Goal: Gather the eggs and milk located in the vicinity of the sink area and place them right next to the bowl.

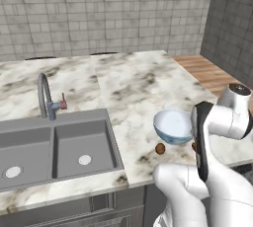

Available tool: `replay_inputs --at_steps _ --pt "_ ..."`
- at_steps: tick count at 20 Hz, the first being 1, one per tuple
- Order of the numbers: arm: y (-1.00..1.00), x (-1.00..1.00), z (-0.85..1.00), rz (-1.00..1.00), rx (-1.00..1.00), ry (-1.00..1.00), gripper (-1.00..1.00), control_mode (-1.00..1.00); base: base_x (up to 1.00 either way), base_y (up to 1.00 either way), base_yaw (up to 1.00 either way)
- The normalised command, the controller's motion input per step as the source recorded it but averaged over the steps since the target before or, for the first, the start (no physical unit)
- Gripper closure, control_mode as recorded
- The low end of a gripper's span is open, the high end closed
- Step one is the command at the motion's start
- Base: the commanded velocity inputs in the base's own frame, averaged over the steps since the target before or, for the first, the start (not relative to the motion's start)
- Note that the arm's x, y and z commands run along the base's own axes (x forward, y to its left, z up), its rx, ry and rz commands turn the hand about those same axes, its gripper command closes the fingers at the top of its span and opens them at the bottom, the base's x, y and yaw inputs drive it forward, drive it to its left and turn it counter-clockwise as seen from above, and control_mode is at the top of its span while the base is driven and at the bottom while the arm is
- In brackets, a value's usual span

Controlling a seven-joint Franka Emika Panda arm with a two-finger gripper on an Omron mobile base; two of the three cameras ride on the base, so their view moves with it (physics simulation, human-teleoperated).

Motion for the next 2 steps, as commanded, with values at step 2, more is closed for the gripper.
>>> replay_inputs --at_steps 2 --pt "0.1 -0.56 0.0 0.0 0.0 0.0 -1.0 -1.0 0.0 0.0 0.0"
